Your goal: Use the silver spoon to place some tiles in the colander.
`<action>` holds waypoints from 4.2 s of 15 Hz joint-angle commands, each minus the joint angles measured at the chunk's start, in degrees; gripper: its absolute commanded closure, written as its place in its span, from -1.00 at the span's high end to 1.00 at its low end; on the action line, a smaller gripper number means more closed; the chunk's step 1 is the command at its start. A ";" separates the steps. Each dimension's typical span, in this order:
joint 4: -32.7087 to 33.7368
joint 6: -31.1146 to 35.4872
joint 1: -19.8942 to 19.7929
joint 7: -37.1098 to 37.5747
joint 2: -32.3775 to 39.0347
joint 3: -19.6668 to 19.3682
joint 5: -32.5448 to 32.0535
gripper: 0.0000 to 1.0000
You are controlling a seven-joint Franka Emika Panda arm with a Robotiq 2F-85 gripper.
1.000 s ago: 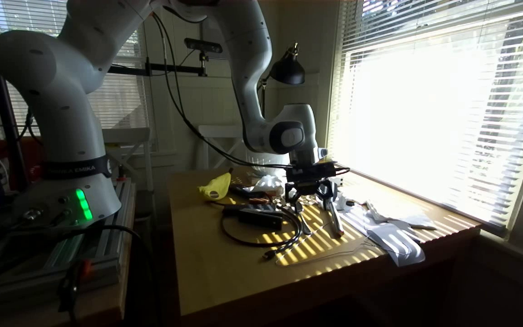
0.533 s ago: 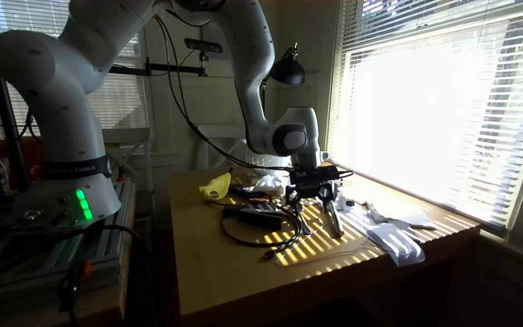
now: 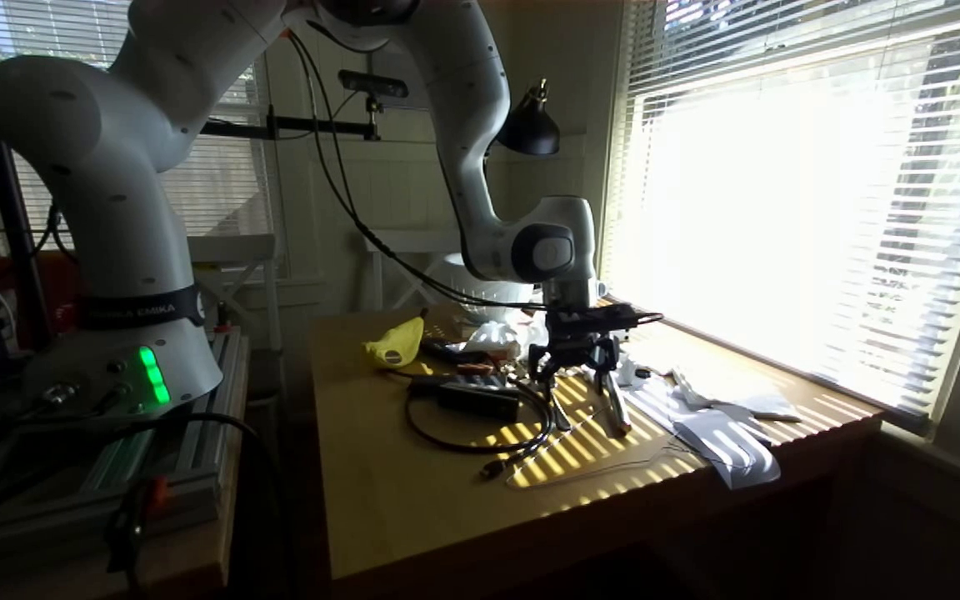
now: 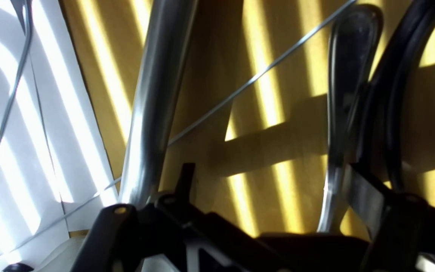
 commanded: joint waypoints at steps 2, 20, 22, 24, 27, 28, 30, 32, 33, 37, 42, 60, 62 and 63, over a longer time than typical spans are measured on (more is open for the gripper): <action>3.66 -2.99 -1.08 -3.61 2.31 1.32 2.00 1.00; 1.98 -9.26 -0.89 -4.23 0.63 3.06 6.53 0.34; 0.98 -9.56 -0.48 -3.84 -0.03 2.88 6.37 0.13; -0.17 -9.48 0.46 -2.83 -0.67 2.08 5.95 -0.35; -1.53 -9.55 0.43 -2.48 -1.50 1.94 6.25 -0.75; -2.03 -9.31 0.43 -2.22 -1.84 1.85 6.26 -0.91; -2.83 -9.00 0.22 -1.66 -2.55 1.77 6.47 -1.00; -3.43 -8.49 0.65 -0.61 -3.34 1.04 5.87 -0.95; -3.98 -7.80 1.24 0.16 -3.86 0.36 5.17 -0.95; -4.61 -6.92 3.24 2.27 -4.76 -2.04 4.08 -0.95; -3.89 -8.19 4.07 2.37 -4.82 -2.85 4.09 0.13; -6.29 -3.72 1.52 5.58 -5.24 -0.98 5.63 1.00; -6.93 -3.19 1.26 5.33 -6.06 -0.44 5.56 0.98; -6.39 -3.03 1.29 5.60 -5.91 -0.47 5.54 1.00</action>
